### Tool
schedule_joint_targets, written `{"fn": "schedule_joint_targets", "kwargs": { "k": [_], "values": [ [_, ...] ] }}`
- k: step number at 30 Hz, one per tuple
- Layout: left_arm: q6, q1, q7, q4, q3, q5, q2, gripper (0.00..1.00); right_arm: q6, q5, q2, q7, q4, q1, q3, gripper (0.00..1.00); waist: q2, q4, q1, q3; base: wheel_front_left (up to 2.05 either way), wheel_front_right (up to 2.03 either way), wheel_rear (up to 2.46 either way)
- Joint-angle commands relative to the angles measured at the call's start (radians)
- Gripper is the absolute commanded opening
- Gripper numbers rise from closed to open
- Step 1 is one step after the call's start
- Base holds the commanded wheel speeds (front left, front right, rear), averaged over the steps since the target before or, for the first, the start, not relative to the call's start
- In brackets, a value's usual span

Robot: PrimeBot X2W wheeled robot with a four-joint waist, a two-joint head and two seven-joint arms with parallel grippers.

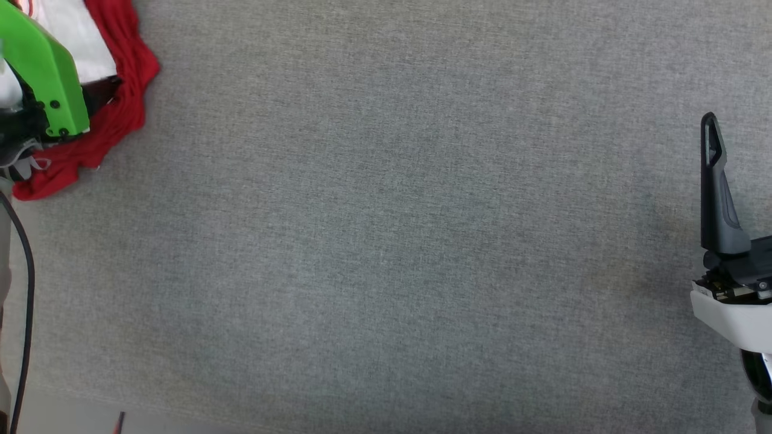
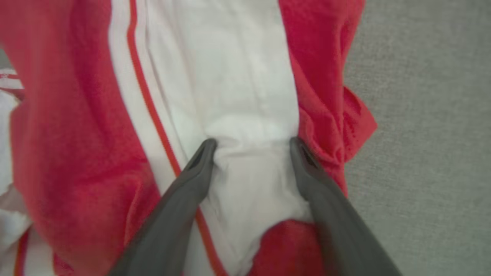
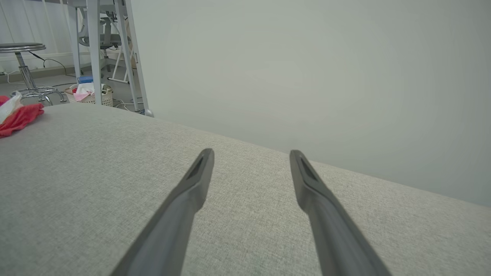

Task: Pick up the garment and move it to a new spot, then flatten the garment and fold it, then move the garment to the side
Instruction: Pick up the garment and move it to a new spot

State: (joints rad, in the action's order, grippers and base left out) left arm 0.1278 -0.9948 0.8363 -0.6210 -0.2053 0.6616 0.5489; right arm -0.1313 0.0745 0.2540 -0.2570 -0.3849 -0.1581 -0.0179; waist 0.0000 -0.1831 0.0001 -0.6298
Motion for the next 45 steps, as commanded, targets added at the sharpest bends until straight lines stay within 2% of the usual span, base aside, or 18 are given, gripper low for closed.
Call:
{"fn": "schedule_joint_targets", "kwargs": {
  "k": [1,6,7,8,17,26,32,45],
  "values": [
    [0.003,0.026,0.014,-0.016,-0.018,-0.005,0.009,1.00,0.001,-0.006,-0.001,-0.005,-0.002,-0.021,0.001,1.00,0.0000,0.009,-0.0001,-0.008,0.00,0.00,0.00],
    [0.003,0.046,-0.015,-0.052,-0.041,0.016,-0.010,1.00,0.001,-0.005,-0.004,-0.005,0.004,-0.030,0.006,1.00,0.0000,0.018,-0.0001,-0.011,0.00,0.00,0.00],
    [0.003,0.047,-0.025,-0.055,-0.045,0.018,-0.009,0.42,0.001,-0.004,-0.003,-0.005,0.006,-0.031,0.008,1.00,0.0000,0.020,-0.0001,-0.009,0.00,0.00,0.00],
    [0.003,0.047,-0.045,-0.055,-0.052,0.018,-0.006,0.00,0.001,-0.003,-0.003,-0.005,0.007,-0.033,0.007,1.00,0.0000,0.021,-0.0001,-0.005,0.00,0.00,0.00],
    [0.003,-0.016,-0.270,0.012,-0.170,0.002,0.017,0.00,0.001,0.006,-0.026,-0.005,0.035,0.004,0.007,1.00,0.0000,-0.015,-0.0001,0.091,0.00,0.00,0.00],
    [0.003,-0.114,-0.353,0.161,-0.356,-0.019,0.054,0.00,0.001,0.012,-0.083,-0.005,0.067,0.026,0.022,1.00,0.0000,-0.004,-0.0001,0.223,0.00,0.00,0.00],
    [0.003,-0.179,-0.404,0.275,-0.519,-0.042,0.044,0.00,0.001,0.020,-0.128,-0.005,0.087,0.044,0.017,1.00,0.0000,0.068,-0.0001,0.298,0.00,0.00,0.00],
    [0.003,-0.246,-0.526,0.319,-0.797,-0.018,-0.104,0.00,0.001,0.036,-0.180,-0.005,0.105,0.046,0.007,1.00,0.0000,0.275,-0.0001,0.327,0.00,0.00,0.00]
  ]
}}
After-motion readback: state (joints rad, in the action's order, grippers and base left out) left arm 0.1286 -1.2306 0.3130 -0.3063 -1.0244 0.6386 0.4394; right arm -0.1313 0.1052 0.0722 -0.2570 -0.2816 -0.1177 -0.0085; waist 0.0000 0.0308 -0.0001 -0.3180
